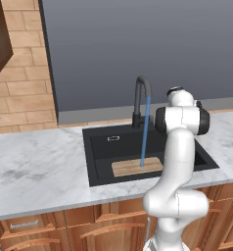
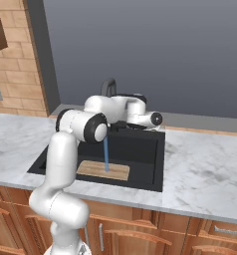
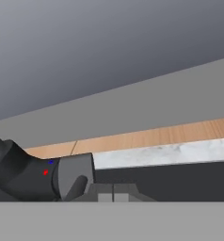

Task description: Turn on the sink faucet with hot water and rinse the cutting board for ten seconds, then turn off the faucet. Push the cutting board to reach the water if necessary.

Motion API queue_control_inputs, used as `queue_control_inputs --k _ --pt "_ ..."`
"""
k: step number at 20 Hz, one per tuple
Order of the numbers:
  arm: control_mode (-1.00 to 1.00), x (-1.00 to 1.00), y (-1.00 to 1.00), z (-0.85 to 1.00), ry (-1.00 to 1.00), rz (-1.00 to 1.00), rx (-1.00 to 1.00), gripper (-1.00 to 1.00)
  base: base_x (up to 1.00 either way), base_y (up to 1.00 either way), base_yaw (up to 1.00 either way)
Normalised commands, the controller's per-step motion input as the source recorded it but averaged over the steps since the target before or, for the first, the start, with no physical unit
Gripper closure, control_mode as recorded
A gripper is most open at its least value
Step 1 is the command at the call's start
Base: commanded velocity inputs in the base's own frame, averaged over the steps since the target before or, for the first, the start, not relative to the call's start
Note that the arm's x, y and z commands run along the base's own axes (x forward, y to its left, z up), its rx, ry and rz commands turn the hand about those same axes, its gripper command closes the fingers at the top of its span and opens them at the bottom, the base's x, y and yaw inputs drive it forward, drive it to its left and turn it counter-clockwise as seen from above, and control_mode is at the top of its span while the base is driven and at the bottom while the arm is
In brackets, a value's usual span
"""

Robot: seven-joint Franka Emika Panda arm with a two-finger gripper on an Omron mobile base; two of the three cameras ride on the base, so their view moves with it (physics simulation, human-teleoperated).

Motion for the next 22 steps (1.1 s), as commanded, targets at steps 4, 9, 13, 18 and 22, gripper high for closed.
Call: queue_control_inputs --k 4,9,13,18,22 --pt "-1.00 0.00 0.05 0.00 0.00 0.02 0.00 1.00 0.00 0.00 0.00" --pt "-1.00 0.00 0.16 0.00 0.00 0.02 0.00 1.00 0.00 0.00 0.00" --pt "-1.00 0.00 0.23 0.00 0.00 0.02 0.00 1.00 0.00 0.00 0.00" --pt "-1.00 0.00 0.30 0.00 0.02 0.02 0.00 1.00 0.00 0.00 0.00" --pt "-1.00 0.00 0.31 0.00 0.02 0.00 0.00 1.00 0.00 0.00 0.00"
